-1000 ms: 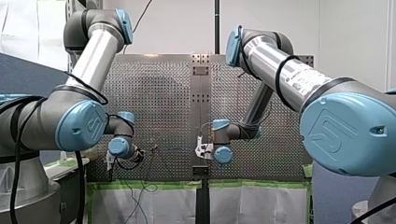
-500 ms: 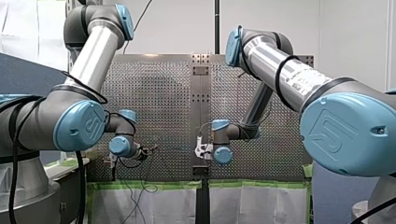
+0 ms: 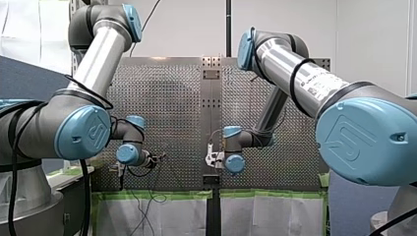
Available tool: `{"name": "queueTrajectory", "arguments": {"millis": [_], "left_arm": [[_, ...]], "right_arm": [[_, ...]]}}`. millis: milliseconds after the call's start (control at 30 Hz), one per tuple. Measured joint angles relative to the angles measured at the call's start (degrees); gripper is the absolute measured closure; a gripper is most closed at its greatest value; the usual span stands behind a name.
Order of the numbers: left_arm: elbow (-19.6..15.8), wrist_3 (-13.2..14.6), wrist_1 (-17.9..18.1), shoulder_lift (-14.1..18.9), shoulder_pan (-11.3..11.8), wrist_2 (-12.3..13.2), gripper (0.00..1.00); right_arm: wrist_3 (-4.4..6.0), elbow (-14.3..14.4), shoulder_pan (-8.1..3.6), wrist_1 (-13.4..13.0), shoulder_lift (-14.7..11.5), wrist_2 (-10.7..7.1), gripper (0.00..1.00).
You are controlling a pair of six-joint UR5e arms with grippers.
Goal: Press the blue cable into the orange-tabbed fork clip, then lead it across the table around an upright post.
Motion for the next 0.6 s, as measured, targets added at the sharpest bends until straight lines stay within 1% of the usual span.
{"name": "queueTrajectory", "arguments": {"millis": [267, 600], "left_arm": [[0.0, 1.7, 0.0, 0.0, -0.3, -0.1, 0.0], [0.0, 1.9, 0.0, 0.0, -0.6, -0.1, 0.0]], "right_arm": [[0.09, 0.0, 0.05, 0.0, 0.1, -0.01, 1.0], [0.03, 0.0, 0.06, 0.6, 0.3, -0.01, 1.0]]}}
